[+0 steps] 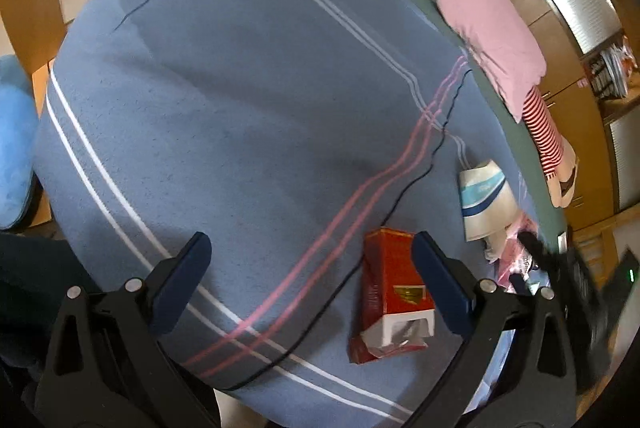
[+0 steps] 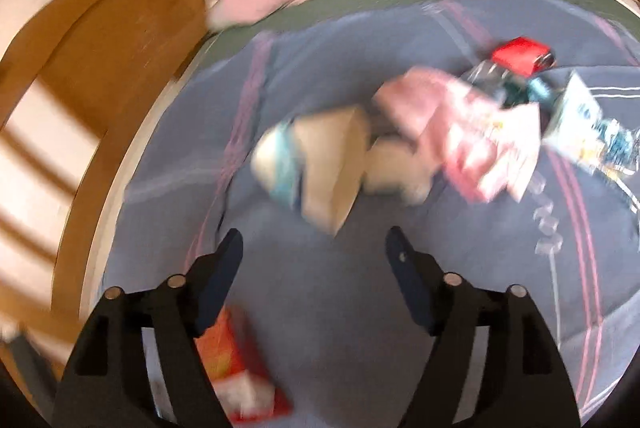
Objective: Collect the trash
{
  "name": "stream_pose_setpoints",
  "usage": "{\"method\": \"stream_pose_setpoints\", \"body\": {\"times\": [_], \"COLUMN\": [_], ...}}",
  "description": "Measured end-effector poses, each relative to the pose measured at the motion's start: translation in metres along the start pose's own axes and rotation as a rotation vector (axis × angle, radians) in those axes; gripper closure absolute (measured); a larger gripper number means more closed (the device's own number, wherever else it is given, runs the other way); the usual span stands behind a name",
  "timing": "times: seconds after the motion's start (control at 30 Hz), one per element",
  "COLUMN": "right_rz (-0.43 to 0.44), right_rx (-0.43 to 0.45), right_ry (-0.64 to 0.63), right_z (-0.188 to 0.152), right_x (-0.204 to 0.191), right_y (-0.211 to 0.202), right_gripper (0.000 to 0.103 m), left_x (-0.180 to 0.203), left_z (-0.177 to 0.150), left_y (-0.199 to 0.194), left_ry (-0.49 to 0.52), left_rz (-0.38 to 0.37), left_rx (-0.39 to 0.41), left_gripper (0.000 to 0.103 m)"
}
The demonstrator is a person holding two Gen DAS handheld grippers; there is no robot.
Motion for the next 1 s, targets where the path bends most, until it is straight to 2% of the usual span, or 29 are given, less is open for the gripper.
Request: {"method": "stream_pose_setpoints", "body": {"times": [0.13, 0.27, 0.33, 0.37, 0.43, 0.5, 0.8, 0.93, 1.0], "right_rz": [-0.005, 0.049, 0.043, 0.048, 0.067, 0.069, 0.211, 0.237, 0.209], "right_rx": [0.024, -0.038, -0.033, -0.036, -0.062, -0.051, -0.059, -0.04, -0.027], "right_ry": [0.042, 0.159, 0.129, 0.093, 0.05, 0.007, -0.135, -0.171, -0.201], "right_z": [0.024, 0.031, 0.029, 0.027, 0.023, 0.02, -0.011, -0.022, -0.026], "right_x": [0.002, 0.016, 0.015, 0.01, 0.002, -0.003, -0.027, -0.029, -0.029], "right_y": [0.029, 0.055, 0.056, 0.054, 0.053, 0.049, 0.001, -0.031, -0.047], "right_gripper": [0.029, 0.03, 0.047, 0.068, 0.092, 0.097, 0.1, 0.1, 0.1], "left_x": [0.005, 0.013, 0.018, 0.021, 0.024, 0.025, 0.021, 0.014, 0.014], "left_z": [-0.001, -0.003, -0.003, -0.003, -0.005, -0.006, -0.003, -0.004, -0.005], "left_y": [0.004, 0.007, 0.008, 0.009, 0.012, 0.014, 0.015, 0.012, 0.012], "left_ry": [0.002, 0.034, 0.067, 0.083, 0.094, 0.083, 0.053, 0.025, 0.025], "left_rz": [0.006, 0.04, 0.05, 0.051, 0.043, 0.033, 0.034, 0.032, 0.032], "left_rx": [-0.007, -0.004, 0.001, -0.004, -0.018, -0.032, -0.028, -0.017, -0.021], "left_gripper": [0.003, 0.003, 0.003, 0.003, 0.003, 0.003, 0.003, 0.003, 0.003]}}
Point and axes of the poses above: each gripper's, at about its wrist camera, not at the fingertips, and y roughly the way its jaws point, x to its right, z to its top, the point moved 2 cm from there along y, roughly the way its jaws point, and after that the axes turned 15 degrees about y, right-handed, at the moved point
